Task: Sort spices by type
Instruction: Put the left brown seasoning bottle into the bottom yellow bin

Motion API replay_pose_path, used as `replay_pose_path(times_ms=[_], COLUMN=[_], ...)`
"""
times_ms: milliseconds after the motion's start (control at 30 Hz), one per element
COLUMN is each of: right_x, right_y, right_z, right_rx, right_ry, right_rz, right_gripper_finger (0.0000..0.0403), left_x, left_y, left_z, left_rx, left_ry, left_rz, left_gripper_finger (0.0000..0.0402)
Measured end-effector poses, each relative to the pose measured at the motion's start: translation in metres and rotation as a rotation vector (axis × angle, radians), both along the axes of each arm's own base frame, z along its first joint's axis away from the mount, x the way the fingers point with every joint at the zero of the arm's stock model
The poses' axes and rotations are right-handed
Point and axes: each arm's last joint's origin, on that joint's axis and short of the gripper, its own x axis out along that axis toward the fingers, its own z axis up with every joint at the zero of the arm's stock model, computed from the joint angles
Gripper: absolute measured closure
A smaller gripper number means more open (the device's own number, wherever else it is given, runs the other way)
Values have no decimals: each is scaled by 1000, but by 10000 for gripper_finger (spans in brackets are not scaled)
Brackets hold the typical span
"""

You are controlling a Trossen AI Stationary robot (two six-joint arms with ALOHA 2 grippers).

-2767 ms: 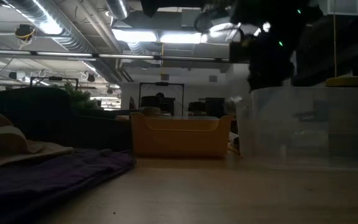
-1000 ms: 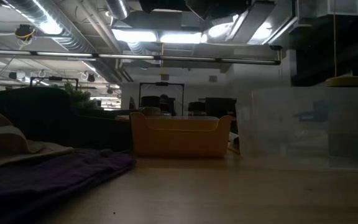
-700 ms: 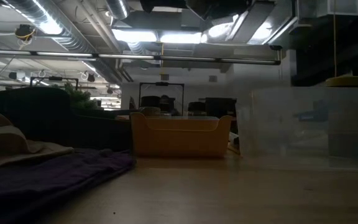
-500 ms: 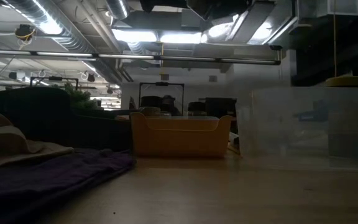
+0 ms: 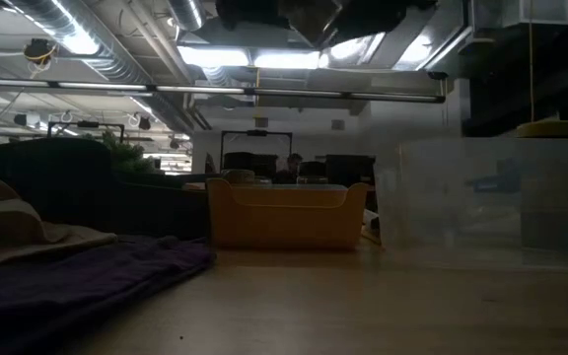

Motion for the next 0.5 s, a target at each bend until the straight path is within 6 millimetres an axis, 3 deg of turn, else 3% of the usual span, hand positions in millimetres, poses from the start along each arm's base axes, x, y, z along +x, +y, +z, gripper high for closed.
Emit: replay_pose_path(times_ms=[500], right_x=[-14], right_y=[-6], right_z=[-14], right_rx=[-81], right_ry=[202], right_rz=[0], right_gripper_finger=[173], left_x=[-4], left_y=[38], left_z=[-28], left_rx=[-186], left_ry=[168], left_rz=[270], left_gripper_finger=[236])
